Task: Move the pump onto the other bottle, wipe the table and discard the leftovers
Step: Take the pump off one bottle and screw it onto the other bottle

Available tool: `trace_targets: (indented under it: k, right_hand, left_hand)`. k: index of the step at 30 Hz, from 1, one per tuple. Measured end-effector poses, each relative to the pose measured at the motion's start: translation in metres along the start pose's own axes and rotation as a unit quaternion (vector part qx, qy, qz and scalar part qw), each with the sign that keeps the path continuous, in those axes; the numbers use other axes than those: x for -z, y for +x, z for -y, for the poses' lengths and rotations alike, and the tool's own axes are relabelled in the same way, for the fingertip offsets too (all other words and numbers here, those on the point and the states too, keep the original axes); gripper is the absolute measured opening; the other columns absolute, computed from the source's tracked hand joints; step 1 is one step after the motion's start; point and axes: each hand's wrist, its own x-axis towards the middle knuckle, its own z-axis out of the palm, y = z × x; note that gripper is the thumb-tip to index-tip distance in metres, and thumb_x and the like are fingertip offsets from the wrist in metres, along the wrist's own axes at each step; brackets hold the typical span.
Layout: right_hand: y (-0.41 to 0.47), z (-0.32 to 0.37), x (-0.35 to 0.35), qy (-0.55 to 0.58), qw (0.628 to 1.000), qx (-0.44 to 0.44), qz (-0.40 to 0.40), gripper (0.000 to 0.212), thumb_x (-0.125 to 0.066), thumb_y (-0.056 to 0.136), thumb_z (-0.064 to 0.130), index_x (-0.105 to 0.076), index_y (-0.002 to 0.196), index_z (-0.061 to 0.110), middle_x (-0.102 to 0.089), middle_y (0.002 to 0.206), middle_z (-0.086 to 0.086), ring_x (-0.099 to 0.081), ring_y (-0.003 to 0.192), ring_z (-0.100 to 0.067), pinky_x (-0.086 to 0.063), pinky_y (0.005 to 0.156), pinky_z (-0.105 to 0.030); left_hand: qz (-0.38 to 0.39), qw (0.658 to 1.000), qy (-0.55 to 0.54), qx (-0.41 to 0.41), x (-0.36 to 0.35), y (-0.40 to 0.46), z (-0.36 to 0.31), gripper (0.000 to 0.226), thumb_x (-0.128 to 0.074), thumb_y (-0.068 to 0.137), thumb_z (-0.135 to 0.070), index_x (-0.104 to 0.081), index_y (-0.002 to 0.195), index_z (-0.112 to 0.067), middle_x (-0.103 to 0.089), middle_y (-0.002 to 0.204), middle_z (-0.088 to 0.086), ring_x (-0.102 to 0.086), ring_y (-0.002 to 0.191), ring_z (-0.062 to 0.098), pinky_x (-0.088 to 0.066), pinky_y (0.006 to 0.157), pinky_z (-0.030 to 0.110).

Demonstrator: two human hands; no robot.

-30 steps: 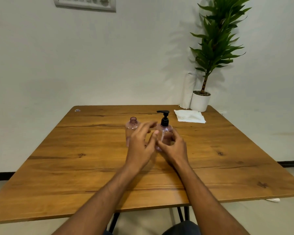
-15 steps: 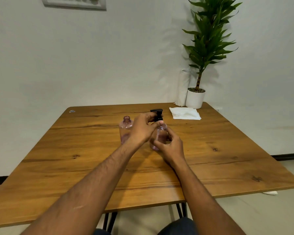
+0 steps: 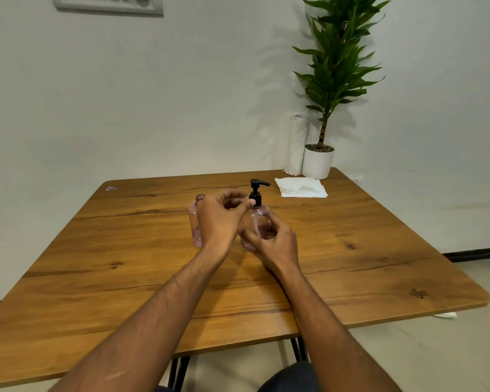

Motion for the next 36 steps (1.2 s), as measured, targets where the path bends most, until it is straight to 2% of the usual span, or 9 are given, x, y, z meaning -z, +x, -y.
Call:
trace_targets:
  k: [6,12,15,18,21,24,27,30,36]
  right_hand:
    - [-0.001,-0.001,0.001,-0.028,1.0,0.007,0.003,0.087,-0.078,0.065,0.075,-0.063,0.14,0.034,-0.074,0.112,0.008,-0.069,0.103,-0.01,-0.063,0.086,-0.041]
    - [-0.002,0.0,0.002,-0.021,1.0,0.009,-0.004,0.076,-0.083,0.069,0.071,-0.065,0.135,0.038,-0.075,0.112,0.009,-0.069,0.102,-0.007,-0.063,0.084,-0.038]
    - [-0.001,0.0,0.0,-0.006,1.0,0.003,-0.011,0.08,-0.082,0.068,0.07,-0.064,0.139,0.038,-0.076,0.111,0.006,-0.071,0.103,-0.01,-0.063,0.084,-0.037]
    - [-0.001,0.001,0.0,-0.02,1.0,0.005,-0.004,0.086,-0.084,0.069,0.068,-0.06,0.145,0.036,-0.075,0.113,0.007,-0.07,0.103,-0.009,-0.063,0.084,-0.035]
    - [-0.003,0.0,0.003,-0.015,1.0,0.006,-0.001,0.085,-0.083,0.067,0.07,-0.061,0.143,0.037,-0.075,0.11,0.008,-0.07,0.101,-0.009,-0.063,0.082,-0.035]
    - [-0.004,0.003,0.005,-0.018,1.0,0.009,0.002,0.083,-0.081,0.067,0.074,-0.062,0.141,0.04,-0.074,0.107,0.012,-0.069,0.098,-0.005,-0.064,0.08,-0.036]
    - [-0.004,0.005,0.005,-0.028,1.0,0.005,0.005,0.081,-0.084,0.073,0.067,-0.06,0.144,0.039,-0.072,0.11,0.011,-0.067,0.1,-0.004,-0.062,0.081,-0.032]
    - [-0.004,0.006,0.004,-0.026,1.0,0.001,0.012,0.081,-0.081,0.074,0.068,-0.058,0.147,0.04,-0.073,0.112,0.011,-0.068,0.101,-0.004,-0.063,0.082,-0.033]
    - [0.001,-0.003,0.002,-0.027,0.998,-0.004,0.053,0.061,-0.086,0.082,0.027,-0.064,0.138,0.037,-0.076,0.111,0.017,-0.07,0.098,0.002,-0.064,0.083,-0.029]
  left_hand:
    - [0.105,0.994,-0.012,0.005,-0.006,0.02,-0.009,0.066,-0.093,0.072,-0.018,-0.066,0.132,-0.013,-0.073,0.125,-0.001,-0.069,0.108,0.005,-0.056,0.091,0.018]
    - [0.073,0.997,0.005,-0.005,-0.002,0.017,-0.008,0.057,-0.095,0.068,-0.031,-0.075,0.118,-0.015,-0.08,0.1,-0.009,-0.072,0.079,-0.006,-0.056,0.07,0.01]
    - [0.035,0.997,0.051,-0.037,0.005,0.012,0.001,0.044,-0.086,0.073,-0.055,-0.077,0.11,-0.032,-0.077,0.079,-0.023,-0.073,0.077,-0.01,-0.059,0.08,0.031]
    - [0.035,0.997,0.041,-0.052,0.008,0.014,0.006,0.032,-0.083,0.078,-0.052,-0.074,0.105,-0.037,-0.077,0.081,-0.02,-0.075,0.081,-0.002,-0.062,0.084,0.046]
    - [0.075,0.996,0.014,-0.039,0.005,0.016,-0.001,0.041,-0.089,0.078,-0.027,-0.074,0.116,-0.02,-0.078,0.103,-0.01,-0.073,0.098,0.004,-0.059,0.088,0.02]
    - [0.079,0.996,0.015,-0.037,-0.001,0.011,-0.003,0.042,-0.092,0.075,-0.021,-0.073,0.112,-0.015,-0.076,0.1,-0.008,-0.072,0.092,0.002,-0.044,0.073,-0.003]
    - [0.034,0.998,0.014,-0.052,-0.003,0.004,0.005,0.047,-0.094,0.071,-0.031,-0.071,0.111,-0.021,-0.071,0.094,-0.006,-0.069,0.09,0.004,-0.049,0.073,0.005]
    - [0.029,0.997,0.016,-0.063,-0.007,-0.006,0.022,0.052,-0.089,0.076,-0.04,-0.065,0.121,-0.026,-0.064,0.112,-0.007,-0.065,0.103,0.005,-0.057,0.087,0.018]
    - [0.093,0.995,-0.046,0.0,-0.014,-0.023,0.042,0.075,-0.083,0.084,-0.026,-0.047,0.151,-0.027,-0.057,0.145,-0.008,-0.059,0.123,0.005,-0.054,0.093,0.019]
